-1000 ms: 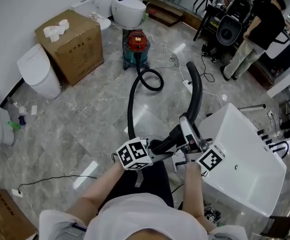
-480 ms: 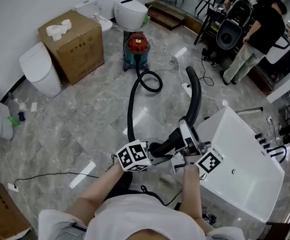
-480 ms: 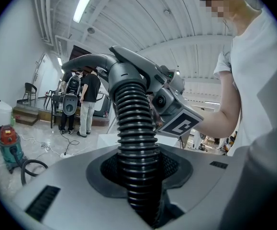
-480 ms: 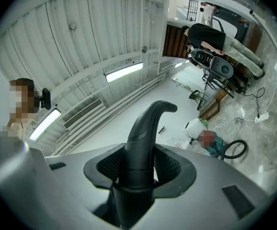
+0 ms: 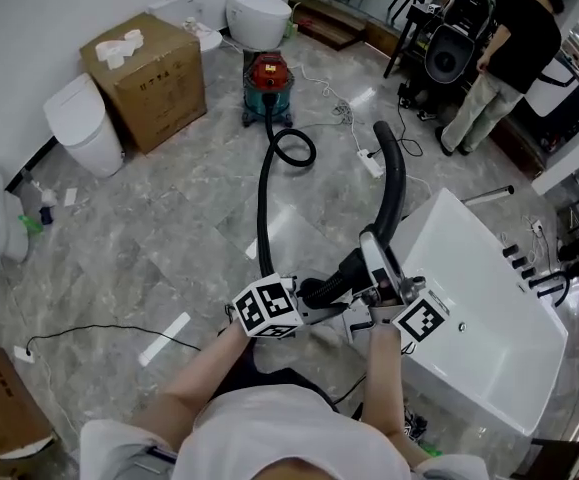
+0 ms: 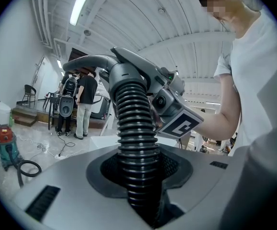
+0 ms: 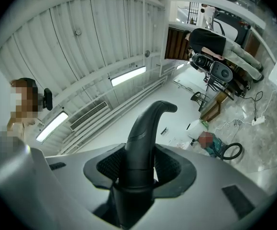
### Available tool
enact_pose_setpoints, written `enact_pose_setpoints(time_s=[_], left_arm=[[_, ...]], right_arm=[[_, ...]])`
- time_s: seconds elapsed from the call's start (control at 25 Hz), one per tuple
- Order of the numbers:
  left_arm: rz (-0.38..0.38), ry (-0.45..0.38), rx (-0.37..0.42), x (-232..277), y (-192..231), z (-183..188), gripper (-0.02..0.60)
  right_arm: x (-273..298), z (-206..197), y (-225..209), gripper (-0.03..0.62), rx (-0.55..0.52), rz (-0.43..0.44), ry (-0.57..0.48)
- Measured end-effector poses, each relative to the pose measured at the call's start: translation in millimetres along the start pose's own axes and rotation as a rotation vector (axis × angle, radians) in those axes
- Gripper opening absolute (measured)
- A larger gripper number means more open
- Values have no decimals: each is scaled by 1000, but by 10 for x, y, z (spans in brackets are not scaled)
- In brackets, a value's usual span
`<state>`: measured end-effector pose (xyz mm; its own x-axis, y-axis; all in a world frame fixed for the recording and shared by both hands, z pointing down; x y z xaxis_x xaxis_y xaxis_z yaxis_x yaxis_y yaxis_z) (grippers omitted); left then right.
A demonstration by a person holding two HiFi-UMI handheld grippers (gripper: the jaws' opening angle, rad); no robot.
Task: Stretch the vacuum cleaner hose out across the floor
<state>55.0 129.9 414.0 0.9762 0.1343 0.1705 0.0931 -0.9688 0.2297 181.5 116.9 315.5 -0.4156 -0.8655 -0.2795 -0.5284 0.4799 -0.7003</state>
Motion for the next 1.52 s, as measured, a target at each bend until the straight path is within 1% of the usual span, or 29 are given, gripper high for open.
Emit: enact_pose_setpoints(time_s=[0.08, 0.2, 0.28, 0.36, 0.6, 0.8, 0.92, 1.04, 1.24, 1.4, 1.52], left_arm=[[9, 10, 15, 138, -218, -2, 143], [19, 22, 41, 272, -474, -9, 143], [22, 25, 50, 336, -610, -35, 141], [24, 23, 48, 393, -753, -70, 141], [42, 10, 39, 509, -1216, -176, 141], [56, 16, 51, 569, -1592, -307, 141], [62, 25, 55, 563, -1755, -369, 141], [68, 28, 52, 549, -1882, -411, 141], [69, 44, 33, 471, -2064, -447, 141], [64, 56, 19, 383, -2163, -483, 141], [55, 57, 6, 319, -2248, -514, 141]], right_arm=[[-263, 51, 47, 187, 23, 2, -11], [-526, 131, 160, 188, -8, 25, -10], [-670, 132, 209, 188, -5, 39, -11], [-821, 116, 245, 187, 13, 48, -14], [-1223, 91, 448, 187, -6, 53, 9], [-1578, -24, 572, 187, 38, 68, 13], [-1713, -84, 649, 187, 48, 77, 11], [-1817, -129, 708, 187, 34, 53, 22], [-1912, -234, 807, 188, 81, 39, 27], [-1920, -295, 905, 188, 61, 36, 39], [-1944, -365, 972, 187, 70, 27, 47]])
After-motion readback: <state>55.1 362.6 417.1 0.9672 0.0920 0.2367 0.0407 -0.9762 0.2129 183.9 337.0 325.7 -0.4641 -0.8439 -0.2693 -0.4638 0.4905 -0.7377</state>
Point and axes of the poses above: the fingertips, and each gripper's own axes: x forward along the fingers, y to its left, z out of its top, the point moved 8 cm from there along -x, backward along the fingers, and after that the axes turned 2 degrees about -y, right-handed, at the moved point
